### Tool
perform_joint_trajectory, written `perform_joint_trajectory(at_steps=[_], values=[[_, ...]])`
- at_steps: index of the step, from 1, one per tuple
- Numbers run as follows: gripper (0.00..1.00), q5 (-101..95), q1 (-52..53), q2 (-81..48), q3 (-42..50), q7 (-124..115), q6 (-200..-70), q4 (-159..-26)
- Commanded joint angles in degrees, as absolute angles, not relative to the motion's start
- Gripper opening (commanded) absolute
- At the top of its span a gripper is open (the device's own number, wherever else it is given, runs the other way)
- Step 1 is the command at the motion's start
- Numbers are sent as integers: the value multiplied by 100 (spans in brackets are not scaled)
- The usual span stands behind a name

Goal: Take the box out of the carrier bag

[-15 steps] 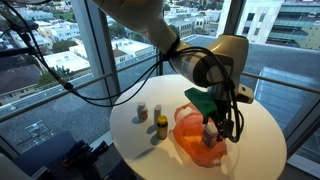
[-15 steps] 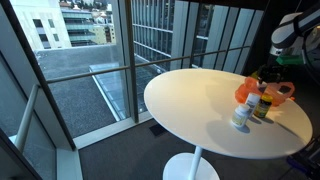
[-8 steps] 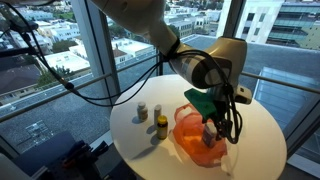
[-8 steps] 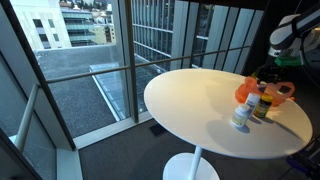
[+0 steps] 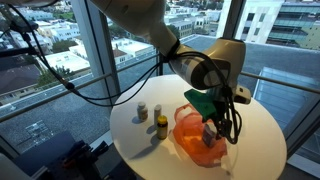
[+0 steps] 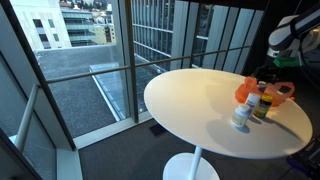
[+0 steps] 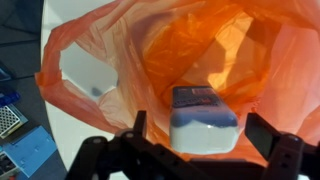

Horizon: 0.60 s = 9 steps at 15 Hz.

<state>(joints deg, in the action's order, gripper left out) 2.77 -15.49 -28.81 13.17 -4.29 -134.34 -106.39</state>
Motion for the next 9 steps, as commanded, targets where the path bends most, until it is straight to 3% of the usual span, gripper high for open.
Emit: perform_joint_trajectory(at_steps=[1,2,4,7,9], values=[[97,406,-1685,-3006,1218,-251,-13508,-10459],[74,405,-1686,-3013,1218,-250,-13526,-10461],[70,401,-1686,-2990,1218,-243,-13527,-10477],[44,377,-1657,-2847,1240,-279,-13552,-10564],[42,357,-1636,-2677,1249,-274,-13522,-10654]])
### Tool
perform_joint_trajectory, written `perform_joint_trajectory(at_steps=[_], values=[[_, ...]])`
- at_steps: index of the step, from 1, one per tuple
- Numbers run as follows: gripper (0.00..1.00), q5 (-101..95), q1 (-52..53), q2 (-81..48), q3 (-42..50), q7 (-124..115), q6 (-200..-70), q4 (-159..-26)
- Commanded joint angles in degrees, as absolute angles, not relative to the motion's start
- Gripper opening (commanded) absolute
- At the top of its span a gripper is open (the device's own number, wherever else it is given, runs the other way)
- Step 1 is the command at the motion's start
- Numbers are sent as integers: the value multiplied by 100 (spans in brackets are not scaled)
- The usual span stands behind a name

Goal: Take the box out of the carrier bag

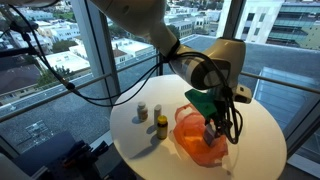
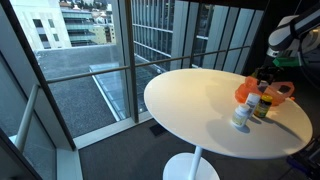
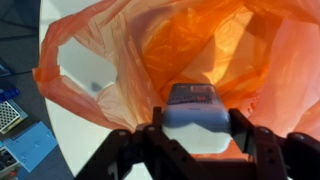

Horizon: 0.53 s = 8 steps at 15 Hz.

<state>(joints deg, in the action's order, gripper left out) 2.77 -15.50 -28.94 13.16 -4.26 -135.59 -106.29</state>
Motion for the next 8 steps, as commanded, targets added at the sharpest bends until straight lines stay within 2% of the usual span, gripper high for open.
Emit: perform_joint_trajectory(at_steps=[1,8], values=[[42,338,-1619,-2562,1258,-274,-13494,-10715],[42,215,-1515,-1805,1290,-197,-13167,-11057]])
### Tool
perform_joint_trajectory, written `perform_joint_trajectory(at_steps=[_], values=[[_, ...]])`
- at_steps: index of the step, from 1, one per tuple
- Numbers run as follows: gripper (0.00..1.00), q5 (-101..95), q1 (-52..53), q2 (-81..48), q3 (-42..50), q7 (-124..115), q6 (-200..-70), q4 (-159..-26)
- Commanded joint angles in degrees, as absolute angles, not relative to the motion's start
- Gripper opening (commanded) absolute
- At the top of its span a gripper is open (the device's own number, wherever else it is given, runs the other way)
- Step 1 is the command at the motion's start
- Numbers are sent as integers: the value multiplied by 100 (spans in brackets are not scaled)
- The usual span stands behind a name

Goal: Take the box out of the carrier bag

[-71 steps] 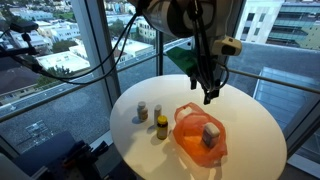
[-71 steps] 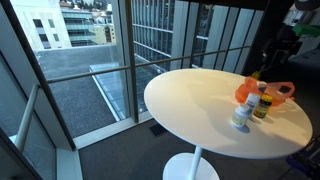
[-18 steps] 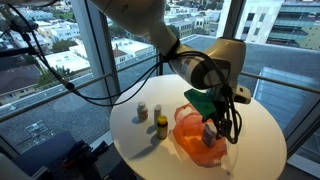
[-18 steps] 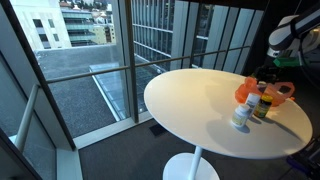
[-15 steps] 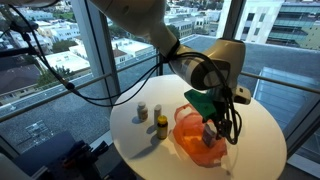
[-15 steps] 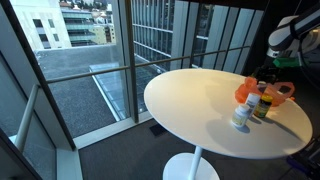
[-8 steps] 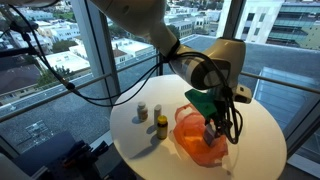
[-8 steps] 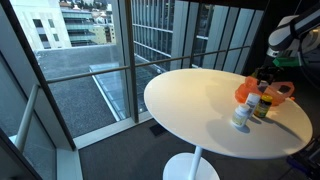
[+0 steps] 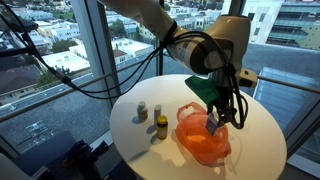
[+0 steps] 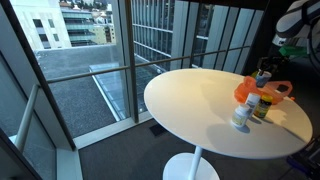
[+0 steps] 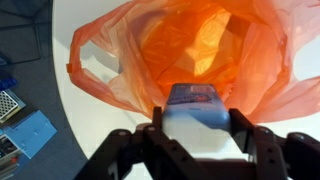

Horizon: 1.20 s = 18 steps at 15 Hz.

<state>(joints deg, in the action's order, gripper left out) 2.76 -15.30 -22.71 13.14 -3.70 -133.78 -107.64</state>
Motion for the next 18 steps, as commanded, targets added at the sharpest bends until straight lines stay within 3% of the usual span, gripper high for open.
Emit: perform_joint_trajectory(at_steps=[1,18], values=[[42,194,-1494,-1696,1292,-174,-13094,-11110],[42,-802,-1226,-81,1323,-170,-13008,-12643]])
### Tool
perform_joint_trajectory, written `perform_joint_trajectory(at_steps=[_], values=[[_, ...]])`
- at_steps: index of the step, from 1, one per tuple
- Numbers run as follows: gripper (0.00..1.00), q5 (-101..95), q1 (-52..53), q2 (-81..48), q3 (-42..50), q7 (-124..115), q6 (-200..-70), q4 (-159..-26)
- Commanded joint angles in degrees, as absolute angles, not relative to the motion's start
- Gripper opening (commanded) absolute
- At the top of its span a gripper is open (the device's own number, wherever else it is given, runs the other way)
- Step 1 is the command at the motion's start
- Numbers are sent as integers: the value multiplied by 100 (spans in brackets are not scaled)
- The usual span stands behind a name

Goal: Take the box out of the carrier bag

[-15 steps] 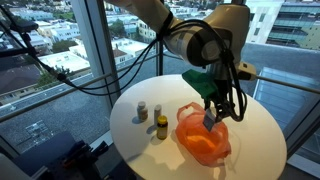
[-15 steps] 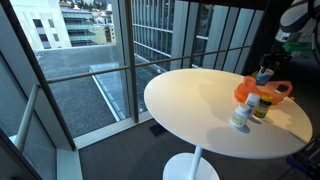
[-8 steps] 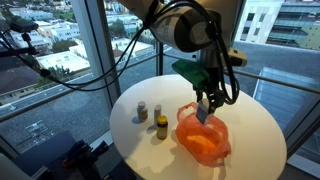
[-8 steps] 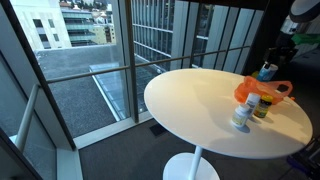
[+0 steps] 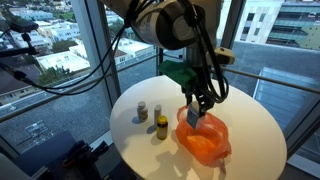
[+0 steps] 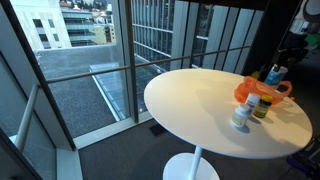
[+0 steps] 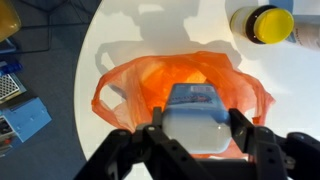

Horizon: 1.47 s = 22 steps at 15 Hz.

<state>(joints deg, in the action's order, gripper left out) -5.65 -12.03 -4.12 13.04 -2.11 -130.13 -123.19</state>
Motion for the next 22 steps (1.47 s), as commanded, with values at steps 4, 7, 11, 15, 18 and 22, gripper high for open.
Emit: perform_joint_trajectory(at_steps=[4,7,11,15,18,22], values=[[42,-1078,-1267,98,1349,-197,-13024,-12940],[42,-1239,-1297,156,1367,-235,-13024,-13106],[42,-1317,-1321,171,1384,-249,-13093,-13297],[42,-1277,-1313,73,1379,-271,-13087,-13372],[42,-1229,-1307,8,1374,-271,-13150,-13424],[42,-1178,-1290,-130,1360,-306,-13347,-13476]])
